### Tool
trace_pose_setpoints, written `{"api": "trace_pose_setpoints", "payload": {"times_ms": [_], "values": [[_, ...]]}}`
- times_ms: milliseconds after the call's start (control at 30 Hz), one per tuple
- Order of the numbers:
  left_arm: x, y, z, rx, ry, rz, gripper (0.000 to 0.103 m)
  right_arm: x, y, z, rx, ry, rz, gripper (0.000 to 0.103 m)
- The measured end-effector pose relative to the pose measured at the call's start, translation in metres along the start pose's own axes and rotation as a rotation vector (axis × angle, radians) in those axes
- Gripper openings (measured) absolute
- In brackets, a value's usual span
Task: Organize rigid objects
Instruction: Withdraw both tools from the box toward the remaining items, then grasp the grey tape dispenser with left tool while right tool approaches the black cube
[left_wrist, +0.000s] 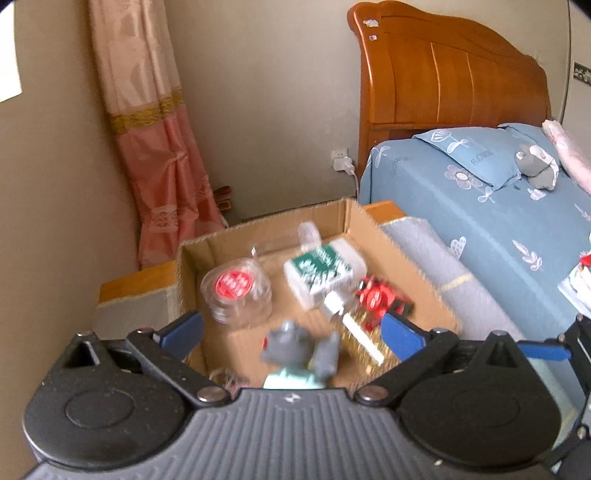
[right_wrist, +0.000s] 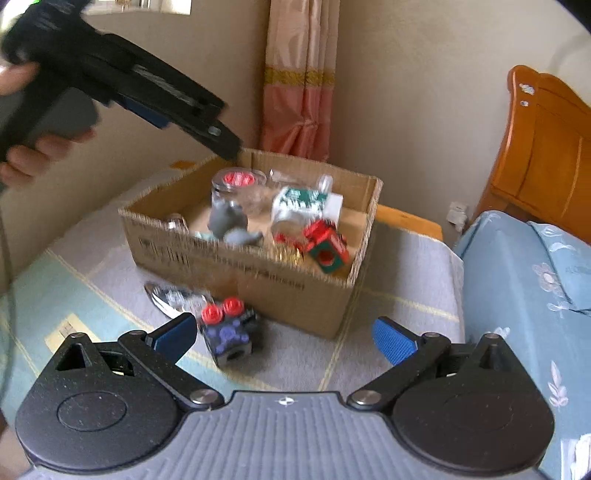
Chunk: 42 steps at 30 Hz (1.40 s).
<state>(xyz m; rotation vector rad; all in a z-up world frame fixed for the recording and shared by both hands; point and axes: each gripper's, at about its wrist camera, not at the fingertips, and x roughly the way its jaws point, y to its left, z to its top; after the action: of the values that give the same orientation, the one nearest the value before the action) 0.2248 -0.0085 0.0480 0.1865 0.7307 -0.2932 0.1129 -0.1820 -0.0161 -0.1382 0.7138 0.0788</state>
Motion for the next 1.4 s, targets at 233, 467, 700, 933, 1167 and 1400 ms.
{"api": "trace_pose_setpoints", "payload": {"times_ms": [233,467,700,933,1167,1400], "values": [[-0.010,0.004,-0.053,-0.026,0.017,0.055,0.102,0.026,0.018,-0.026,0.029,0.058,0.036,0.103],[-0.016,0.013,-0.090,-0.101,0.020,0.042,0.102,0.061,0.026,-0.035,0.006,0.130,0.017,0.103],[-0.017,0.022,-0.109,-0.149,-0.004,0.049,0.102,0.074,0.017,-0.038,0.056,0.065,0.045,0.103],[-0.010,0.030,-0.121,-0.165,0.016,0.035,0.102,0.085,0.020,-0.030,0.094,0.018,0.001,0.103],[0.003,0.026,-0.128,-0.167,0.047,0.012,0.102,0.090,0.016,-0.024,0.139,0.029,-0.051,0.103],[0.018,0.015,-0.127,-0.153,0.072,0.000,0.102,0.076,-0.013,-0.037,0.258,0.051,-0.172,0.103]]}}
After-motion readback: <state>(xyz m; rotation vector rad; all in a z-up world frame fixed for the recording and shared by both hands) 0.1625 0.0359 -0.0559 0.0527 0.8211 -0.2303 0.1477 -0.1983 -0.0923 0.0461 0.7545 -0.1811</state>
